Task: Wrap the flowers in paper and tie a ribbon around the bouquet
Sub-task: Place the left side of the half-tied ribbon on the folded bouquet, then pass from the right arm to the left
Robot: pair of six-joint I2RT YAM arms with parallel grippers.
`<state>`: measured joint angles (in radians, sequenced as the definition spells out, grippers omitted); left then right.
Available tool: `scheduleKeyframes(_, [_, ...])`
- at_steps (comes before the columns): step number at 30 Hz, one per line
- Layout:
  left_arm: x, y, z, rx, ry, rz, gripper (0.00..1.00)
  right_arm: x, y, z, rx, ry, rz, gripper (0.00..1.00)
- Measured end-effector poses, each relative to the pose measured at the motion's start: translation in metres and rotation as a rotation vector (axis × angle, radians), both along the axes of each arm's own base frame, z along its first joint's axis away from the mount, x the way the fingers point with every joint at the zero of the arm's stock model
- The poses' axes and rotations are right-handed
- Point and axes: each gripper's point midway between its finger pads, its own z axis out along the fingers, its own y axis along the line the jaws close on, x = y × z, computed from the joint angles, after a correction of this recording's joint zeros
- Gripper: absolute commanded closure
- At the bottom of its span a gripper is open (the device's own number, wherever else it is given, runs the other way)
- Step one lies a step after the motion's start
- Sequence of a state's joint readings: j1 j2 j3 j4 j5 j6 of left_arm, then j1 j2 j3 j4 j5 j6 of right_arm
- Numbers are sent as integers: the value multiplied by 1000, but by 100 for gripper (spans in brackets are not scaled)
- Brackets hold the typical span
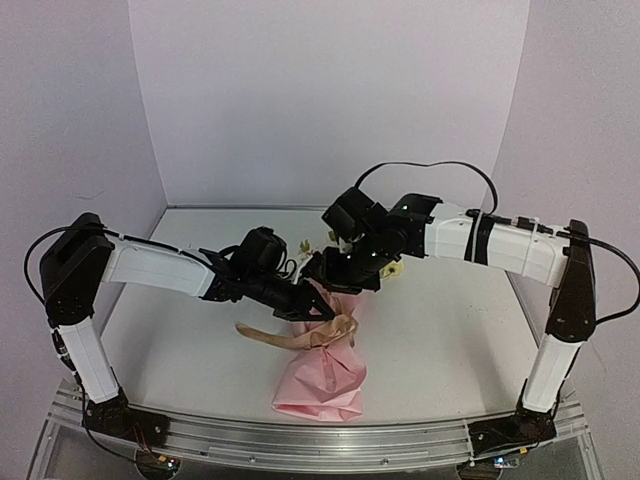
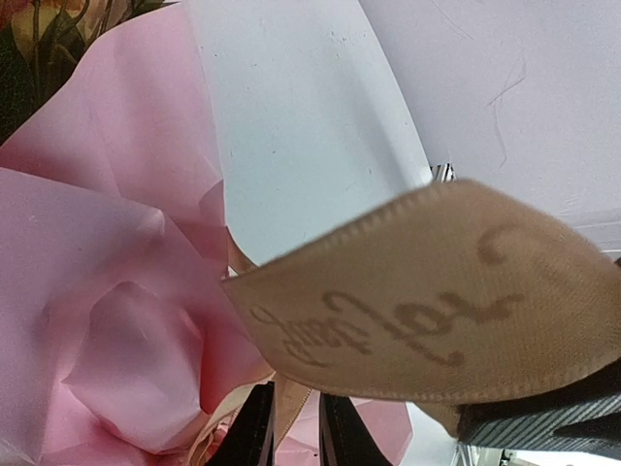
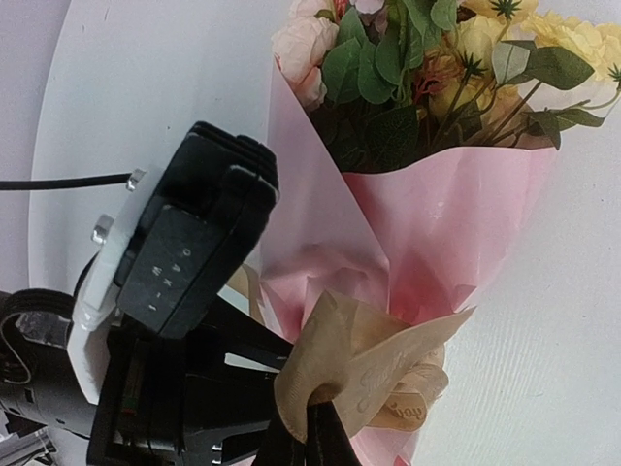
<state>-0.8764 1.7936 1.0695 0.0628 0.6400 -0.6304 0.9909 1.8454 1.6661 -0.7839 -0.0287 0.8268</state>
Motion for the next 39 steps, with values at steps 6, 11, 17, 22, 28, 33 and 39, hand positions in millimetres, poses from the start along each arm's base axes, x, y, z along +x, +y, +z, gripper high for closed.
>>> scheduleKeyframes(6, [-4, 8, -3, 18, 4, 10, 83, -4, -4, -3, -50, -24, 14, 100])
scheduleKeyframes(11, [-6, 17, 5, 16, -6, 25, 84, -11, -10, -5, -115, -47, 50, 100])
scheduleKeyframes(17, [19, 44, 17, -2, 31, 135, 70, -20, -5, 5, -169, -96, 126, 100])
scheduleKeyframes(22, [44, 59, 20, -16, 84, 204, 63, -31, 3, -4, -224, -114, 204, 100])
scheduleKeyframes(28, [49, 43, 35, -52, 111, 155, 61, -39, 7, -24, -317, -124, 273, 100])
scheduleKeyframes(33, [44, 38, 38, -62, 140, 105, 66, -45, 9, -26, -354, -141, 314, 98])
scheduleKeyframes(39, [30, 33, 27, -51, 204, 45, 71, -47, 12, -24, -364, -159, 341, 95])
